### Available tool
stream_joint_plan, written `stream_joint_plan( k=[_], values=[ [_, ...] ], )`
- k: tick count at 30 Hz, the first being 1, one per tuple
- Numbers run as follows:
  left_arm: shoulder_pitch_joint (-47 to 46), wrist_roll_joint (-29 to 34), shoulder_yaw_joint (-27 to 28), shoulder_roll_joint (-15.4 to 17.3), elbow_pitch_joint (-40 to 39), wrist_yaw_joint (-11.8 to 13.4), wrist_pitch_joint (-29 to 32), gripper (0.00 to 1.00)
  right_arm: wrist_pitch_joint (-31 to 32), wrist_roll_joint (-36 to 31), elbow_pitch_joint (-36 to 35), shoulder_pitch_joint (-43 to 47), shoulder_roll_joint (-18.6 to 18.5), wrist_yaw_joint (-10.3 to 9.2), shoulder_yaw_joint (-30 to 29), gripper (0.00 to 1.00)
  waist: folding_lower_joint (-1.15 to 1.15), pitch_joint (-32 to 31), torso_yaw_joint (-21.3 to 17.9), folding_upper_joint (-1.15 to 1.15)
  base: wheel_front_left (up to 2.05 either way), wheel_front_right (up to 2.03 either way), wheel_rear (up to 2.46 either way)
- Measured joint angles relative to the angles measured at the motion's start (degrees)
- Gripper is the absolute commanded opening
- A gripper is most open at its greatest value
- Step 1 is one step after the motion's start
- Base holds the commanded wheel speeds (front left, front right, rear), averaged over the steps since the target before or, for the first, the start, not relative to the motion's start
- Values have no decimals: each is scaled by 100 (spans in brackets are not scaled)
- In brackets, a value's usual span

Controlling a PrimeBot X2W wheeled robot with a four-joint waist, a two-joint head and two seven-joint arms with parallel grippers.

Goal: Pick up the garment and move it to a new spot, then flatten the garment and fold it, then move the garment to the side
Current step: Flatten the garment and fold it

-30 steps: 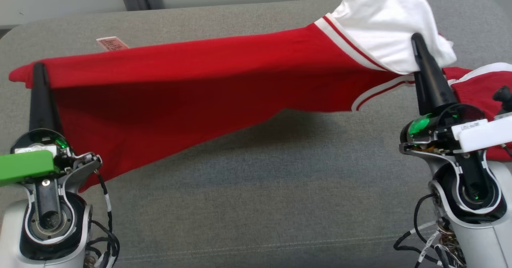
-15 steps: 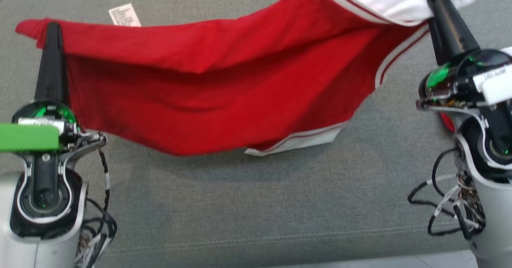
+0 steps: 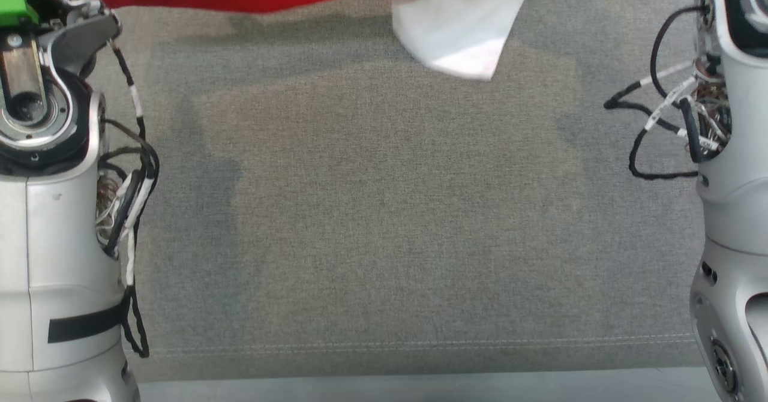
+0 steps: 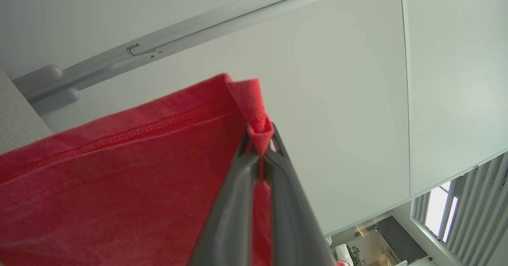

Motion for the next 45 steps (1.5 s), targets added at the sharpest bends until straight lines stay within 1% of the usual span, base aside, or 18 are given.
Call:
stream_joint_plan(
  k=[3, 6, 9, 12, 15, 18, 21, 26, 27, 32, 35, 39, 45],
  values=[
    [-188, -3, -24, -105, 124, -51, -4, 0, 80, -7, 5, -203, -30, 0, 220, 0, 0, 104, 15, 0, 0, 0, 0],
    [-166, -70, -24, -162, 189, -101, -23, 0, 162, -5, 4, -146, -37, -1, 313, 0, 0, 128, 14, 0, 0, 0, 0],
    [-77, -154, 9, -171, 54, -218, -52, 0, 282, 66, -151, 100, -46, 0, 379, 0, 0, 158, 1, 0, 0, 0, 0],
    [321, -231, 56, -188, -47, -402, -86, 0, 337, 165, -296, 696, -43, 0, 397, 0, 0, 211, -11, 0, 0, 0, 0],
    [1072, -275, 44, -213, -18, -608, -121, 1, 331, 297, -302, 1638, -40, -1, 369, 0, 0, 181, -18, 0, 0, 0, 0],
    [1845, -280, 19, -225, 86, -784, -188, 1, 243, 468, -298, 2565, -11, -1, 221, 0, 0, 69, -19, 0, 0, 0, 0],
    [2546, -375, 1, -247, 142, -799, -203, 4, 172, 667, -353, 3339, 20, -1, 94, 0, 0, -96, -21, 0, 0, 0, 0],
    [3379, -569, 45, -272, 48, -844, -259, 8, 197, 831, -547, 4306, 108, -1, 183, 0, 0, -423, -34, 0, 0, 0, 0],
    [3591, -584, 13, -272, -3, -865, -304, 8, 194, 875, -601, 4661, 112, 0, 164, 0, 0, -557, -39, 0, 0, 0, 0],
    [4052, -583, -80, -272, -130, -865, -309, 11, 69, 884, -783, 5573, 121, 0, 86, 0, 0, -861, -18, 0, 0, 0, 0],
    [4403, -541, -104, -268, -238, -864, -357, 13, 18, 875, -949, 5965, 100, 0, 55, 0, 0, -987, 19, 0, 0, 0, 0],
    [4792, -478, -163, -259, -352, -857, -368, 13, -74, 834, -1278, 6371, 24, 0, 13, 0, 0, -1009, 70, 0, 0, 0, 0],
    [4962, -493, -405, -245, -600, -857, -375, 14, -81, 697, -1506, 6898, -129, 0, 23, 0, 0, -878, 125, 0, 0, 0, 0]
  ],
)
